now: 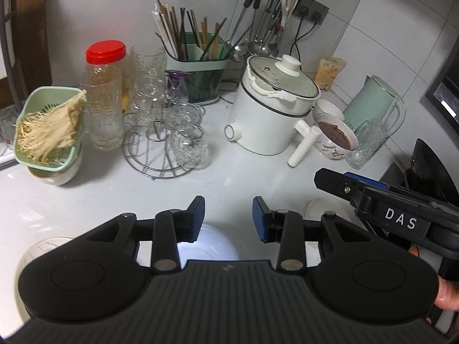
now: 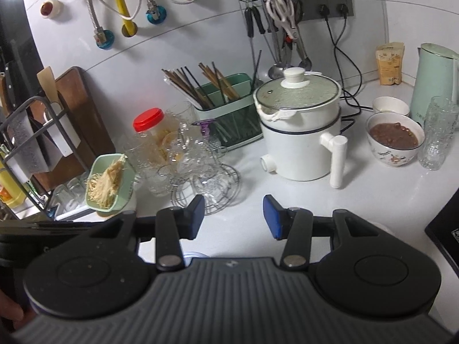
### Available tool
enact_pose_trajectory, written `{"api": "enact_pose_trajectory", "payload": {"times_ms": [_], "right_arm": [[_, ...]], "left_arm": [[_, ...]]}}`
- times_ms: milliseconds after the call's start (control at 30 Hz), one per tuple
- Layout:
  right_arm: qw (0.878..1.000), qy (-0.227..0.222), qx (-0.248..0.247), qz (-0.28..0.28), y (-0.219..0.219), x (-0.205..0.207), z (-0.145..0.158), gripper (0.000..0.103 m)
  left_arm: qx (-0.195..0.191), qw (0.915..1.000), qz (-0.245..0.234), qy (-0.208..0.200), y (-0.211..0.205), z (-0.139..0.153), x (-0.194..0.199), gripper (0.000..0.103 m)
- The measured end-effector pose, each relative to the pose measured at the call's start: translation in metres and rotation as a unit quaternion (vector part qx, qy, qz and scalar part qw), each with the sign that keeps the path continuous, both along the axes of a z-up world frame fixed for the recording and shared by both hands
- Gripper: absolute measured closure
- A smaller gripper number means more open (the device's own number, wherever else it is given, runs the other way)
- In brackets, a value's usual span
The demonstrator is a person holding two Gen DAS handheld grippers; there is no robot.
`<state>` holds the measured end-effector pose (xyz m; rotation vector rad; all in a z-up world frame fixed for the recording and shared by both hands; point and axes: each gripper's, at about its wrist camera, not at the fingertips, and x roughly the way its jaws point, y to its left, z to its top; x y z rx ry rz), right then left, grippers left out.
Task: Organize plates and bowls
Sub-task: 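Move the left tool toward the white ceramic bowl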
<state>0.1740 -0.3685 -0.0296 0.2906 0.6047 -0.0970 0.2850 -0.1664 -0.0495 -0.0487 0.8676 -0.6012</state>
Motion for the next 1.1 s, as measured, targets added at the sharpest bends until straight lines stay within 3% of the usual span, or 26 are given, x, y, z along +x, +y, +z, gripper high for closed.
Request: {"api": "enact_pose_trajectory", "payload": {"times_ms": [633,800,967,1100], "right_arm": [[0.999,0.008,-0.003,-0.043,-0.055,-0.024,-0.02,0.054],[0.997,0.014,-0.016,-0.069,-0.066,-0.031,-0.031,0.054],[0.993,0.031,-0.029,-0.107,-0.081,-0.033,-0.051,0.054],[0.99,0.042,-0.036,-0.126,-0.093,-0.035,-0.065,0.055]], "left_arm": [[0.003,0.9993,-0.038,-0.005,-0.061,-0.02,-0.023,0.058],[0.021,0.998,-0.053,-0.027,-0.08,-0.027,-0.023,0.052],[0.045,0.9953,-0.083,-0.022,-0.105,-0.038,-0.02,0.042],[0.05,0.9931,-0.106,-0.011,-0.123,-0.049,-0.016,0.041]]}}
